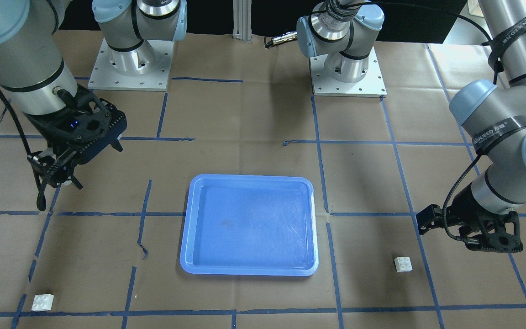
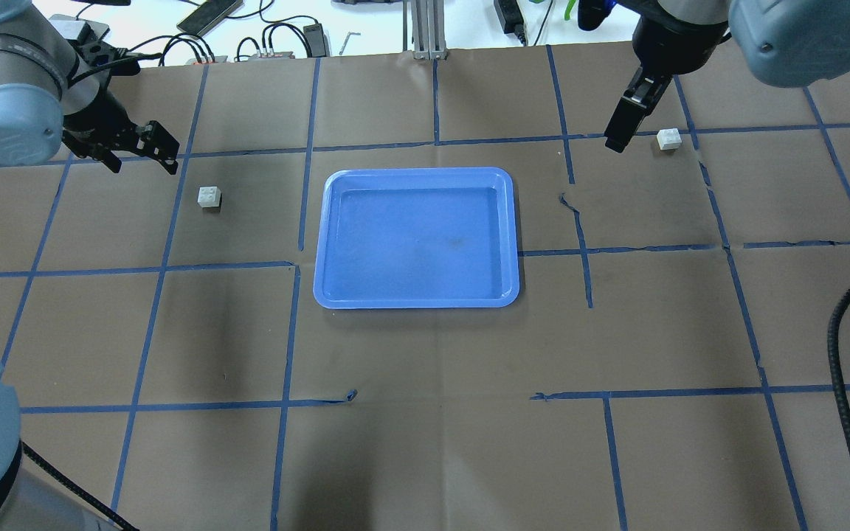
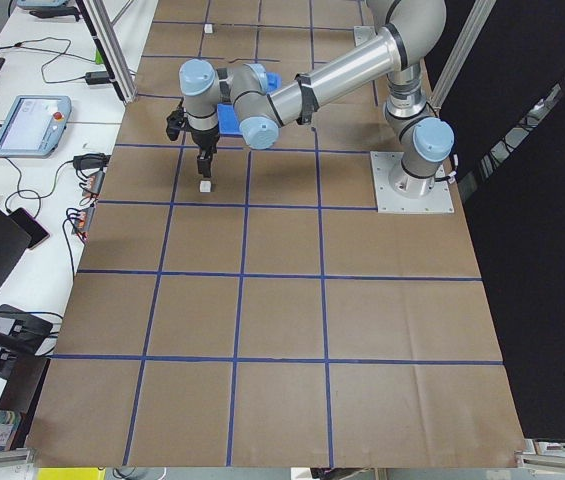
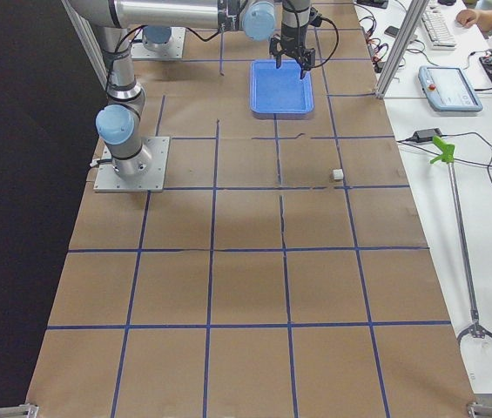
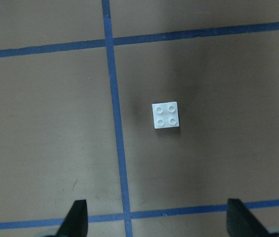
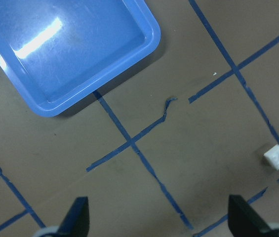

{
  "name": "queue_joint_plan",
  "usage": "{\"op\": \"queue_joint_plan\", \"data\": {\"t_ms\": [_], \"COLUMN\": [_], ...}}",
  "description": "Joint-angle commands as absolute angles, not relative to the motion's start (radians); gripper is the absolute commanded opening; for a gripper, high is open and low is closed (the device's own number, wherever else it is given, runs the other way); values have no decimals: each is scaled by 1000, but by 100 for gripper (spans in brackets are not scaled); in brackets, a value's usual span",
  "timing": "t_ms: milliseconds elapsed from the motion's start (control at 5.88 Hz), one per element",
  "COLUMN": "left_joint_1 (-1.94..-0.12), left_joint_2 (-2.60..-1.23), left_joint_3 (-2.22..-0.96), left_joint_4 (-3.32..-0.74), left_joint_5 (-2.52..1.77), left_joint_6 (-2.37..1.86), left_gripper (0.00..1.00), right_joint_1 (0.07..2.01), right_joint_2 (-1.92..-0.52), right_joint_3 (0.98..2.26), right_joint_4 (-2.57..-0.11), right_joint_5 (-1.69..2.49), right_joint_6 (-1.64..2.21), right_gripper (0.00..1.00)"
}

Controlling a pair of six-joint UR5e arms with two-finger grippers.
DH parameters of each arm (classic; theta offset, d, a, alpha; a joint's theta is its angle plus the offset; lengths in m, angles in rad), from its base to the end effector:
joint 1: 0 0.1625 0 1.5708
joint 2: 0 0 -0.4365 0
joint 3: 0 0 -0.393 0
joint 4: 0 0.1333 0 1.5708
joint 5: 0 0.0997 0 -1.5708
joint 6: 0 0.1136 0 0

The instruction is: Assemble white blocks and place on blue tray

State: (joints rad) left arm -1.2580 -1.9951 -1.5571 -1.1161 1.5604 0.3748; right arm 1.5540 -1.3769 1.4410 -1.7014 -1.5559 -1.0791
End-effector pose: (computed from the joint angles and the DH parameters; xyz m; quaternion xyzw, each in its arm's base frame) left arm 0.0704 -0.6547 0.2943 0.0311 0.9993 -0.0225 0.0025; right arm 0.1252 -0.5855 0.4589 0.5064 -0.8616 0.0323 0.0110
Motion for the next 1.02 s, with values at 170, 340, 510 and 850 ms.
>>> {"op": "queue_joint_plan", "data": {"t_ms": [170, 340, 510, 850], "left_joint_1": [-1265, -1269, -1270, -1295], "left_joint_2": [-2116, -2131, -2152, -2193], "left_joint_3": [-1557, -1555, -1555, -1557], "left_joint_4": [-1013, -999, -983, -928], "left_joint_5": [1555, 1554, 1554, 1554], "left_joint_6": [302, 307, 310, 311], "left_gripper": [99, 99, 98, 97], "right_joint_1": [1421, 1376, 1317, 1222], "right_joint_2": [-1154, -1079, -1027, -919], "right_joint_3": [1210, 1133, 1102, 1098], "right_joint_4": [-1707, -1700, -1692, -1698], "right_joint_5": [-1516, -1500, -1436, -1282], "right_joint_6": [-1581, -1723, -1826, -2000], "right_gripper": [100, 100, 100, 100]}}
